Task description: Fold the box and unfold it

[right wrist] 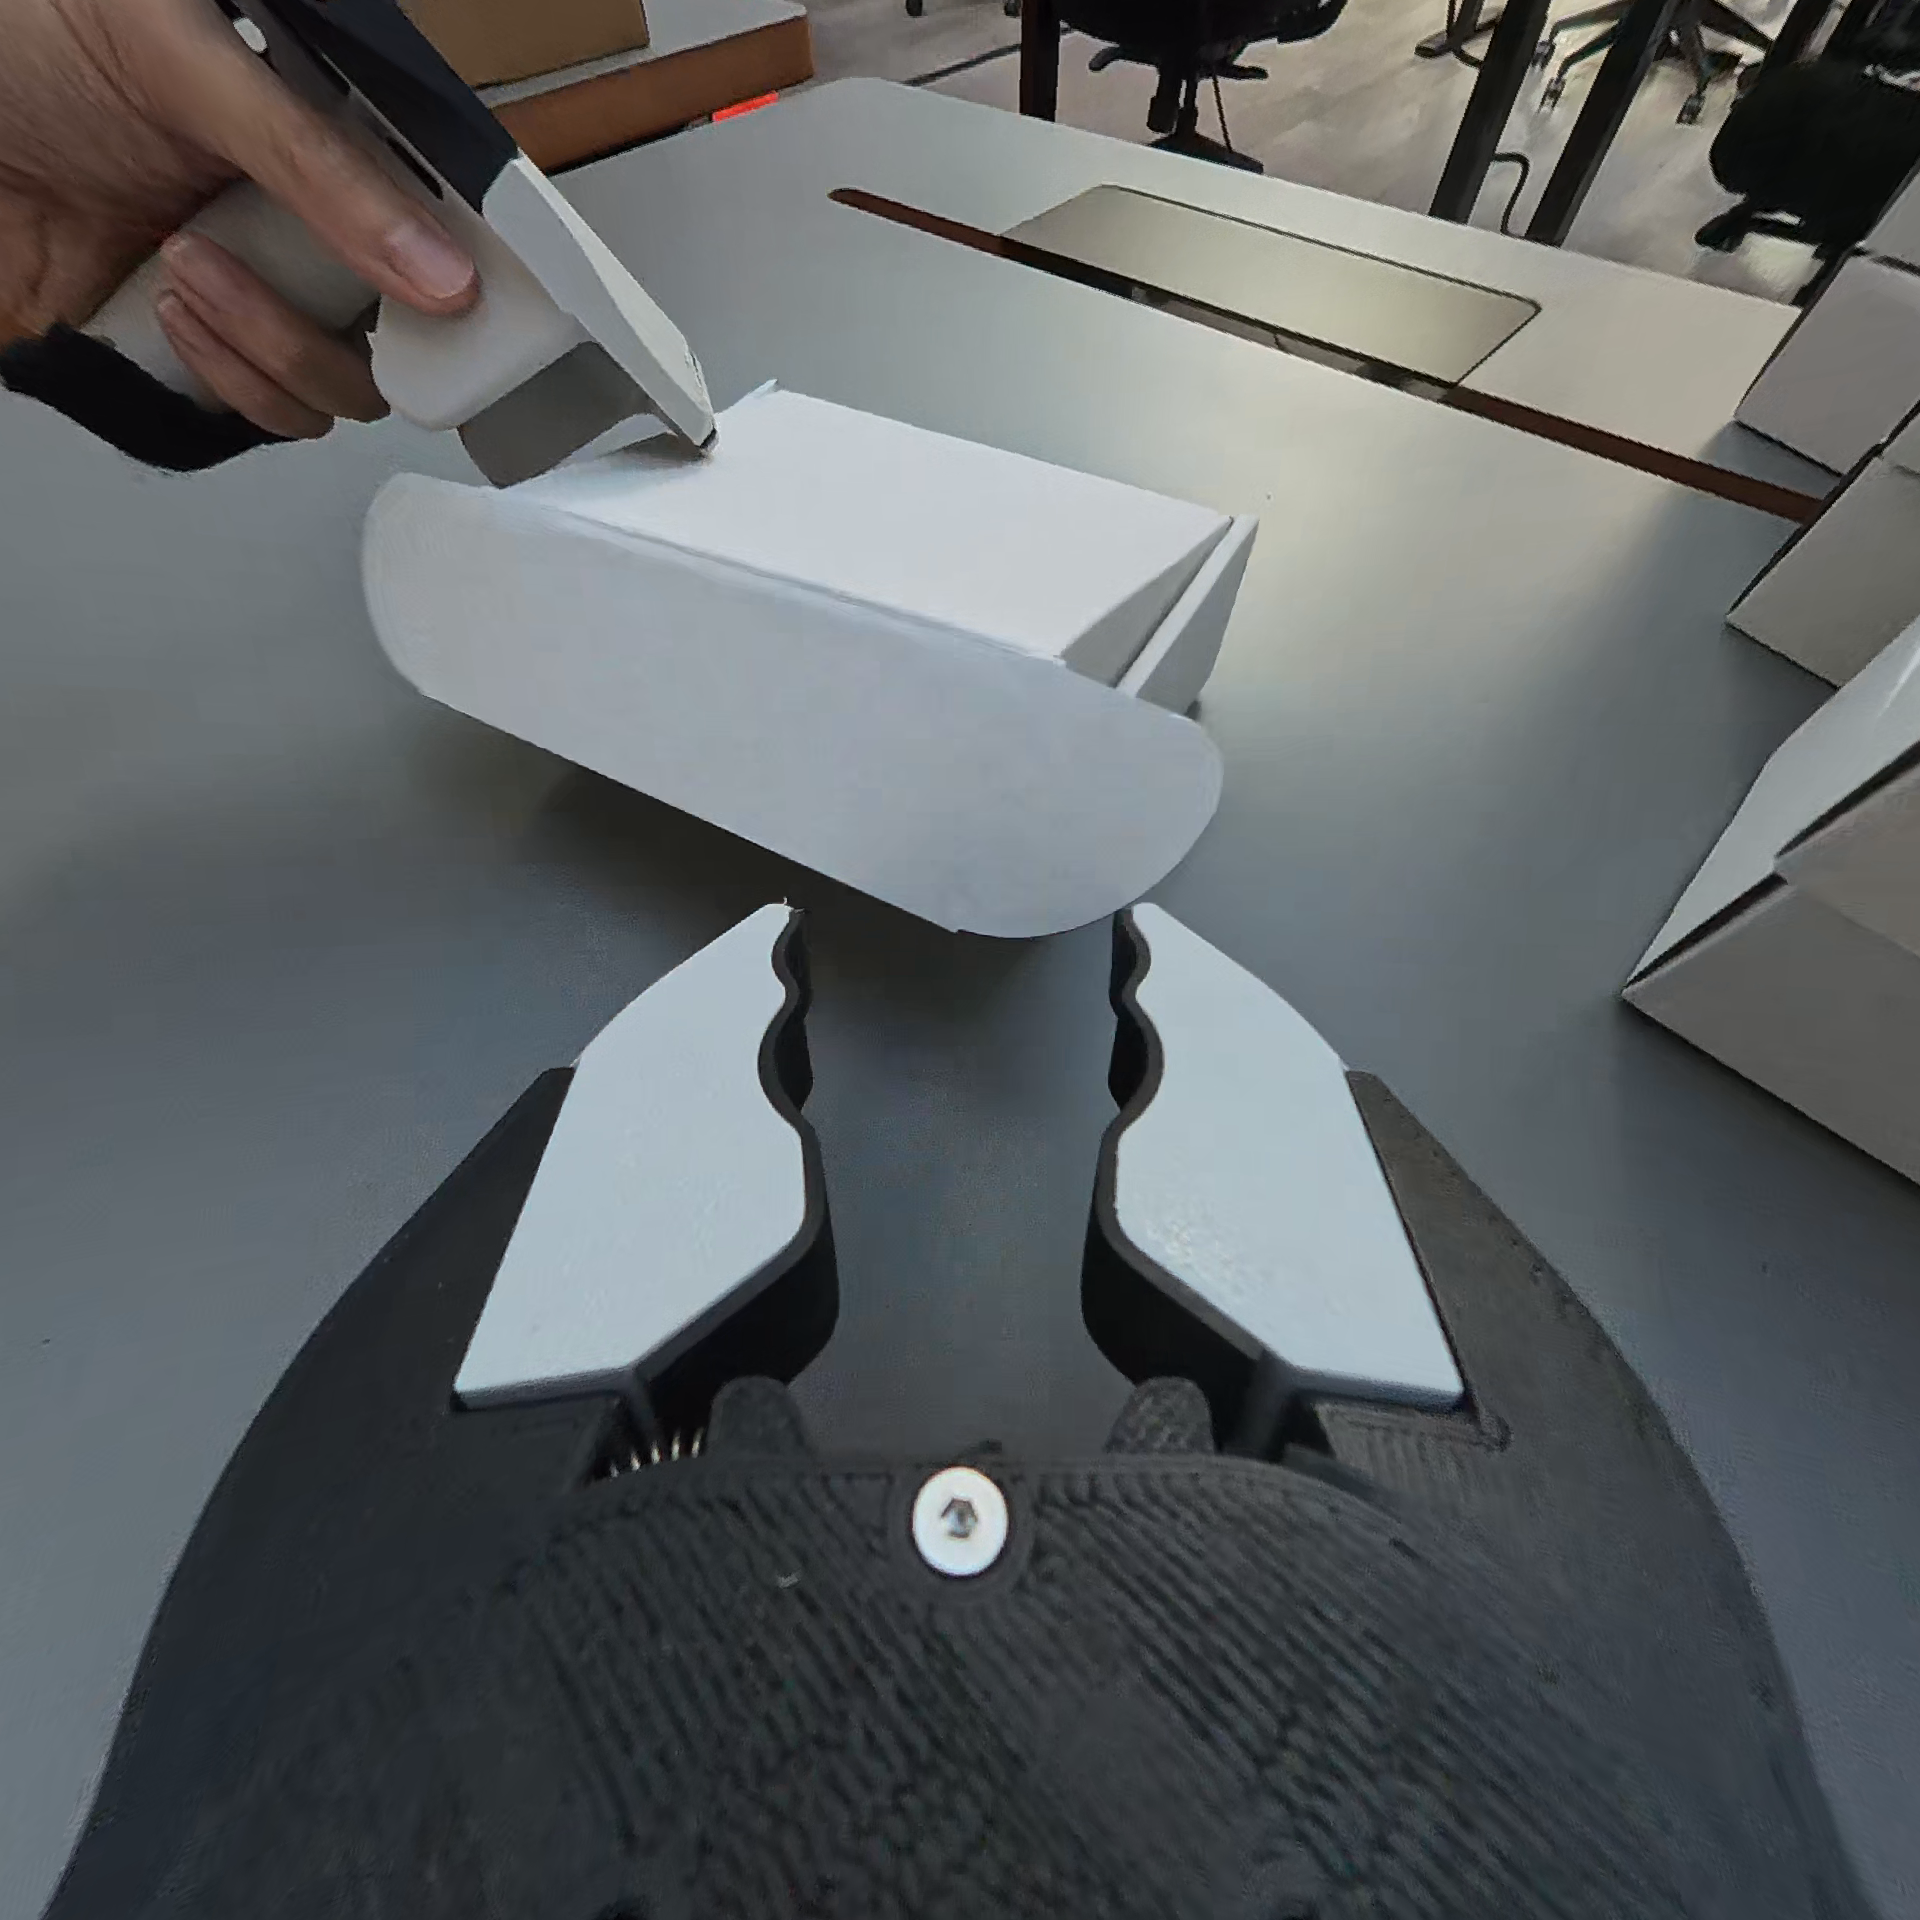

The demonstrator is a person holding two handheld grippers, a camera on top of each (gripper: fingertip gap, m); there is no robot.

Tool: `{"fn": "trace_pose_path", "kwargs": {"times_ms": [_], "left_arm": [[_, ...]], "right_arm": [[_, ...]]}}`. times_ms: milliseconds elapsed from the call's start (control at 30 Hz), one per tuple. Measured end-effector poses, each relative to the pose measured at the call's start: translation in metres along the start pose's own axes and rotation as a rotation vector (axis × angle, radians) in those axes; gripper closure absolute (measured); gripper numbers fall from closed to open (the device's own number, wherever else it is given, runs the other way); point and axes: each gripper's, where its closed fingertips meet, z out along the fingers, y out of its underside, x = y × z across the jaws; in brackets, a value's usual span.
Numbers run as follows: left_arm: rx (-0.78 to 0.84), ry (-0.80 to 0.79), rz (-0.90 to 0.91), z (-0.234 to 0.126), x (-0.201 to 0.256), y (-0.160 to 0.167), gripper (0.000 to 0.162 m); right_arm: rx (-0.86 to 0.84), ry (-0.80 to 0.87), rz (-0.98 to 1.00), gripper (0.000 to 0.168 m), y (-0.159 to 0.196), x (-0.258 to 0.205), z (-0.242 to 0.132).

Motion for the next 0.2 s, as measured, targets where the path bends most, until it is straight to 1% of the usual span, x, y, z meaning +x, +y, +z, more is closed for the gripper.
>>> {"fn": "trace_pose_path", "kwargs": {"times_ms": [67, 133, 167, 200], "left_arm": [[-0.018, -0.035, 0.020, 0.004, -0.004, 0.004, 0.162], [-0.034, -0.072, 0.035, 0.006, -0.008, 0.006, 0.162], [-0.039, -0.089, 0.044, 0.007, -0.008, 0.006, 0.162], [-0.044, -0.111, 0.059, 0.007, -0.009, 0.007, 0.162]], "right_arm": [[0.003, -0.014, 0.019, 0.124, 0.002, 0.004, -0.014], [0.041, 0.010, 0.012, 0.144, -0.008, 0.012, -0.026], [0.055, 0.024, -0.003, 0.159, -0.016, 0.015, -0.031], [0.072, 0.034, -0.031, 0.168, -0.025, 0.019, -0.034]]}}
